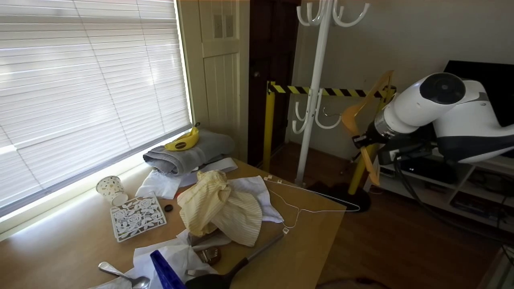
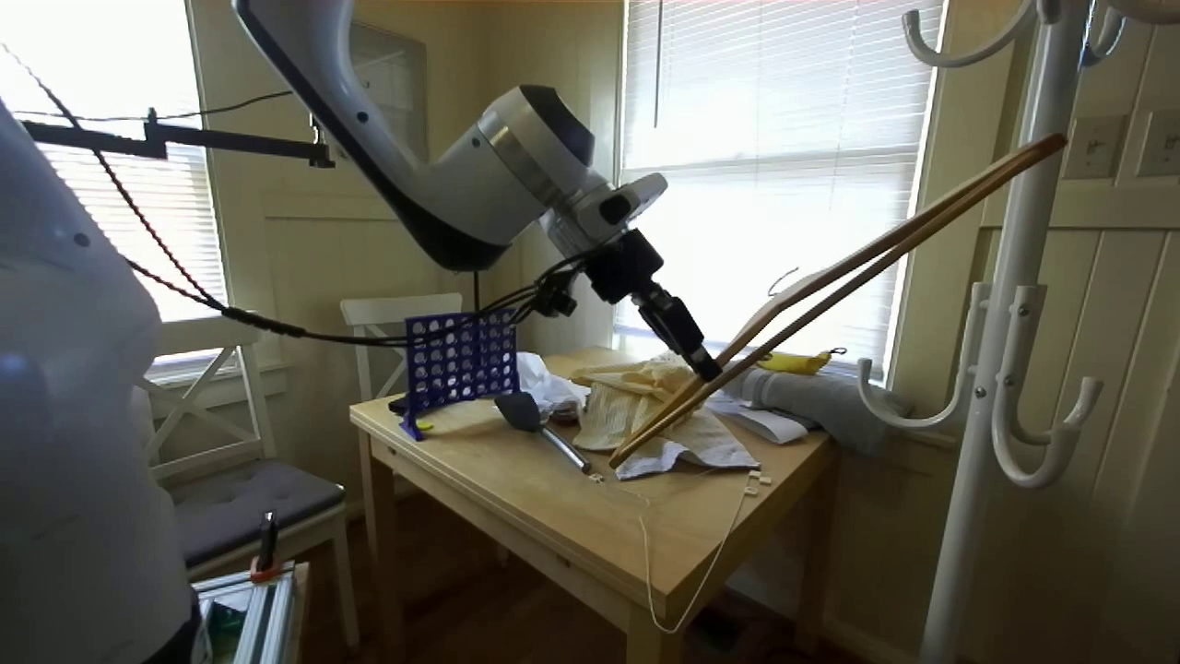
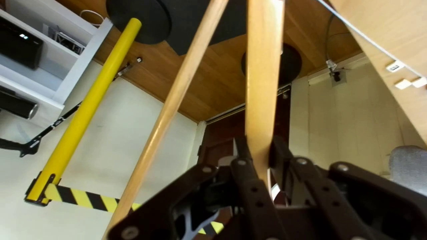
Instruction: Put the hanger on the stand
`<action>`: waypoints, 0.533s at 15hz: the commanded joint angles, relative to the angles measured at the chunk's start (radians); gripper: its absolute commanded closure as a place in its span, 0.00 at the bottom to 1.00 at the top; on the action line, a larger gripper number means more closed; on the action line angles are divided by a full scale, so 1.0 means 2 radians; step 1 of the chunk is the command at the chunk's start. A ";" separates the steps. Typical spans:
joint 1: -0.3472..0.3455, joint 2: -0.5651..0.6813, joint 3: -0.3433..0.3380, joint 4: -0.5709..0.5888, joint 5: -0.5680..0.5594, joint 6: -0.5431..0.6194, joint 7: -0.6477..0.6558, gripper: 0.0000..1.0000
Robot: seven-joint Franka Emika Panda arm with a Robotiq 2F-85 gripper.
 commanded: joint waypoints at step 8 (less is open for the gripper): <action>-0.077 -0.145 -0.006 0.027 -0.117 -0.034 0.093 0.95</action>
